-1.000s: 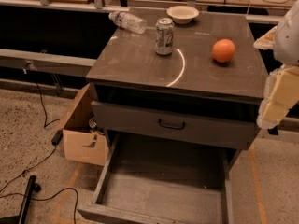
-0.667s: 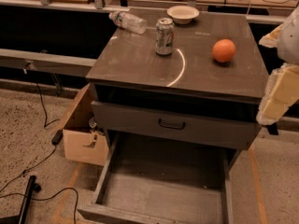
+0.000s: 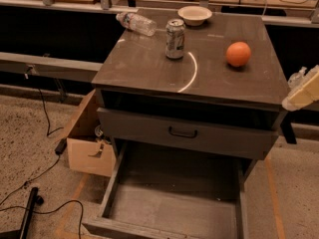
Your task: Place orange into middle drawer
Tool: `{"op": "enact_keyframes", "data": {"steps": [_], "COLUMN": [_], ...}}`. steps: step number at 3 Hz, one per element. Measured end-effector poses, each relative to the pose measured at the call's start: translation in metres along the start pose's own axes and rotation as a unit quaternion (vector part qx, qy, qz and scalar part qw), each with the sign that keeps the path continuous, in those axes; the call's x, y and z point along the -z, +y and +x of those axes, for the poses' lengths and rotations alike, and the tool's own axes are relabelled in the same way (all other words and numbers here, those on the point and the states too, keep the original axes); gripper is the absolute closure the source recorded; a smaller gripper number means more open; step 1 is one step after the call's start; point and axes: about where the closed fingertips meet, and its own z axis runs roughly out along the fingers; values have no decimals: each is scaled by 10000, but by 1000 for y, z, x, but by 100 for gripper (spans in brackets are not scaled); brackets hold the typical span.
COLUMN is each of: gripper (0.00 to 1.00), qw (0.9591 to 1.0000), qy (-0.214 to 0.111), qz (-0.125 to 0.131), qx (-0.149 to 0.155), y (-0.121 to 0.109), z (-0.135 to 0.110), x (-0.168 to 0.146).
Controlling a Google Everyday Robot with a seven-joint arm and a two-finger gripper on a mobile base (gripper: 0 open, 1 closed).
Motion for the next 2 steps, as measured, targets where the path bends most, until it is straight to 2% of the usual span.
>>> {"op": "enact_keyframes", "data": {"steps": [1,2], "gripper": [0,0], "qw": [9925,9920], "qy": [-984,-998], "qz": [416,521], "qx": [-602,-564], "y": [-43,-46], "z": [2,-5], "x": [-32,-29]}}
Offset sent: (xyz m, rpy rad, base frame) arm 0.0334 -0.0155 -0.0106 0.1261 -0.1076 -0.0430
